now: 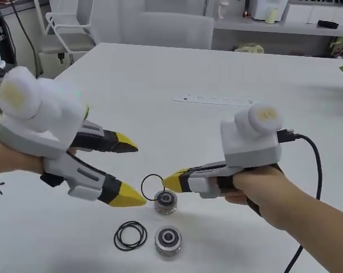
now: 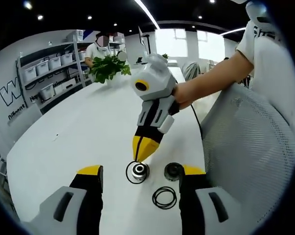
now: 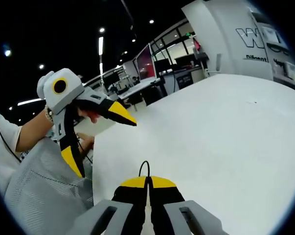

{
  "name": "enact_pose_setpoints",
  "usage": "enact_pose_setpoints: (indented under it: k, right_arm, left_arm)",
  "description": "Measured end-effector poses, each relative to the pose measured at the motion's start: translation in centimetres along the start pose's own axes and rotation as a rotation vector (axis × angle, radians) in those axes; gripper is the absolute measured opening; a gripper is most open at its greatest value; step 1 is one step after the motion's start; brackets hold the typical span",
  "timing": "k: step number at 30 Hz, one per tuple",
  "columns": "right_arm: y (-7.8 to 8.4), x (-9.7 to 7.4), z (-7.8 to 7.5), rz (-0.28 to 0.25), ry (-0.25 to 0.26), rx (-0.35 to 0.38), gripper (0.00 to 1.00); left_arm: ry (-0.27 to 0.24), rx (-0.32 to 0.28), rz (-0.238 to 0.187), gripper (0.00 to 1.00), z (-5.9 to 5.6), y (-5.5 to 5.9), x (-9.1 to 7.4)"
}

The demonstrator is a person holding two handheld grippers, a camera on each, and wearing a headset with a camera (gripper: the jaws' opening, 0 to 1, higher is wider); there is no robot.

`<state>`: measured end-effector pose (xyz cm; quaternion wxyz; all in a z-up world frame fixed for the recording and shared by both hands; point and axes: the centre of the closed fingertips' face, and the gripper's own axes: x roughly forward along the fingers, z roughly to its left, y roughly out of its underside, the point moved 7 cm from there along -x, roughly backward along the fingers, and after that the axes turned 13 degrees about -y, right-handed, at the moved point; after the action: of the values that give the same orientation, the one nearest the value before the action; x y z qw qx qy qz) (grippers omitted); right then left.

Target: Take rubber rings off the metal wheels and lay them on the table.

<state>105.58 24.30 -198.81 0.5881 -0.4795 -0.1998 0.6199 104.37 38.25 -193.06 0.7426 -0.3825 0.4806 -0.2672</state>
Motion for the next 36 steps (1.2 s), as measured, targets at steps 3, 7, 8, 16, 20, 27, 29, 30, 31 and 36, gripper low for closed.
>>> enact_pose_setpoints:
  k: [3, 7, 8, 16, 20, 27, 29, 30, 31, 36]
  right_arm:
    - [-0.1, 0.4, 0.5, 0.008, -0.020, -0.005, 0.00]
    - [0.0, 1.1, 1.1, 0.026, -0.048, -0.013, 0.00]
    - [0.0, 1.3, 1.2, 0.031, -0.058, -0.014, 0.00]
    - [0.4, 2.4, 2.3, 0.064, -0.105, -0.022, 0.00]
    - [0.8, 3.0, 2.8, 0.090, -0.126, -0.025, 0.00]
    - [1.9, 4.0, 3.4, 0.147, -0.165, -0.016, 0.00]
    - [2.4, 4.3, 3.4, 0.167, -0.172, -0.014, 0.00]
    - [2.6, 4.4, 3.5, 0.174, -0.178, -0.010, 0.00]
    - [2.7, 4.6, 3.6, 0.178, -0.180, -0.007, 0.00]
    - [3.3, 4.9, 3.7, 0.205, -0.183, -0.009, 0.00]
  left_arm:
    - [-0.021, -0.003, -0.034, 0.66, 0.0, -0.2, -1.7]
    - [-0.067, -0.019, -0.048, 0.69, 0.0, 0.4, -3.8]
    - [-0.081, -0.023, -0.053, 0.69, 0.0, 0.5, -4.4]
    - [-0.132, -0.066, -0.081, 0.78, -1.4, 1.5, -7.0]
    - [-0.144, -0.083, -0.065, 0.83, -2.2, 2.7, -7.5]
    - [-0.160, -0.148, -0.045, 0.83, -3.3, 4.6, -8.4]
    - [-0.172, -0.168, -0.044, 0.83, -3.5, 5.1, -8.6]
    - [-0.179, -0.185, -0.049, 0.83, -3.5, 5.4, -8.7]
    - [-0.180, -0.193, -0.048, 0.83, -3.6, 5.6, -8.7]
    - [-0.191, -0.207, -0.024, 0.82, -4.0, 6.5, -8.9]
